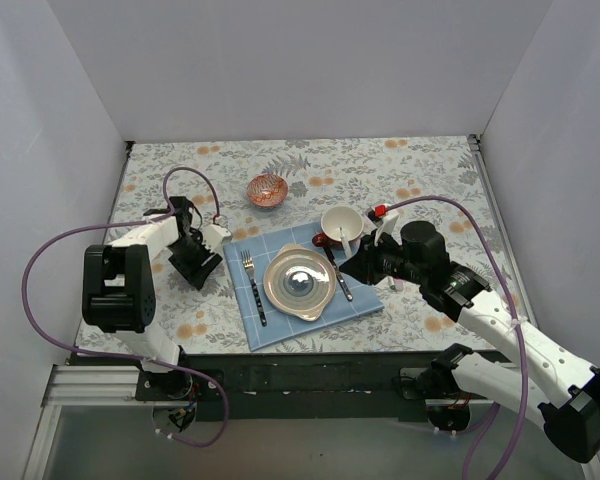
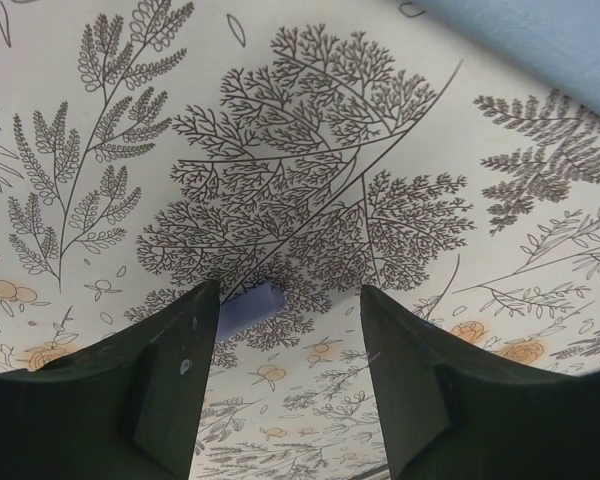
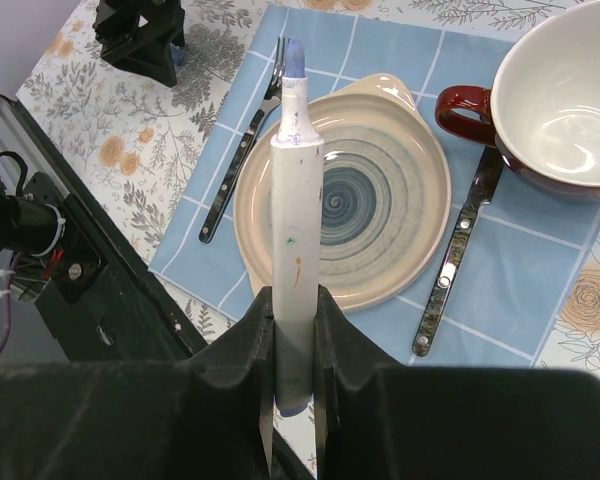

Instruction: Insert the pens into the pen caps

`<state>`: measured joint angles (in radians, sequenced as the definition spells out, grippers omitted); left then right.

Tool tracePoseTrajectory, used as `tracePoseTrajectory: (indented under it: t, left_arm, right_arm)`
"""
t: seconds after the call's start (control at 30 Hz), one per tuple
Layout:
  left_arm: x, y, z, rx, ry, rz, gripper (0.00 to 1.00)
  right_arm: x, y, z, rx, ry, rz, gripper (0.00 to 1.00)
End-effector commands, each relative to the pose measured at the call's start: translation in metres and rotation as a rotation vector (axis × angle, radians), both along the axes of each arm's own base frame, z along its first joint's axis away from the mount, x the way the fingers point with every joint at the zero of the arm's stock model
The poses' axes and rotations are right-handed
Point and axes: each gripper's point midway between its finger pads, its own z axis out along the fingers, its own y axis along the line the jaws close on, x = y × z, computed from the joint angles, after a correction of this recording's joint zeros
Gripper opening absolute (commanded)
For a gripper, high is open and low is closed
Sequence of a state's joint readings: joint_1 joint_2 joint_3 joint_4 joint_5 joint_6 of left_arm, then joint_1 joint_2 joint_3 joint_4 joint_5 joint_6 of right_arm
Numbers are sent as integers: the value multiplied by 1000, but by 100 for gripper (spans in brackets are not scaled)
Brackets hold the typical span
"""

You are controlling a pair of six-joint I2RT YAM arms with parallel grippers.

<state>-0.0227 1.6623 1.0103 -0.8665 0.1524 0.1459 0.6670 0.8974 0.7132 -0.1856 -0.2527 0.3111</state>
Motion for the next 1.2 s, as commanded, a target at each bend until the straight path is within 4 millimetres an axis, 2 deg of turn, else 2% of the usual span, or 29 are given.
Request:
tracePoseTrajectory:
  t: [0.0,0.13,0.27,0.43,0.5,0.57,0.73,0.83,0.9,0.97,1.03,1.13,1.17]
  left_arm:
    - [-5,8,-7,33,37,15,56]
    - [1,13,0,43,-27,26,56]
    - [-4,18,-6,70,-40,19,56]
    - [-9,18,-5,74,-7,53,52]
    - [-4,16,0,66,21,78,50]
    - [-2,16,-3,66,36,88,45]
    - [-15,11,-13,45,72,130,36]
    - [-7,9,-4,38,14,153,24]
    - [-7,8,-3,37,11,157,20]
    - [-10,-4,-6,47,17,104,13]
    - [-16,-25,-5,32,19,87,12]
    - [-20,-33,1,48,3,62,14]
    - [-19,-30,3,67,-5,61,16]
  right_arm:
    - [5,3,28,35,-65,1,1]
    - [3,5,32,47,-70,11,1]
    - [1,6,37,58,-83,19,1]
    - [-4,5,41,65,-85,27,1]
    - [-5,4,40,63,-80,28,1]
    - [-7,5,41,72,-81,37,1]
    - [-11,5,47,89,-86,46,1]
    - [-13,6,45,86,-83,51,1]
    - [-14,7,46,88,-83,57,1]
    - [-16,8,48,92,-88,65,1]
    - [-16,8,51,99,-93,65,1]
    - [-16,8,53,110,-99,61,1]
    - [-15,8,53,115,-98,55,1]
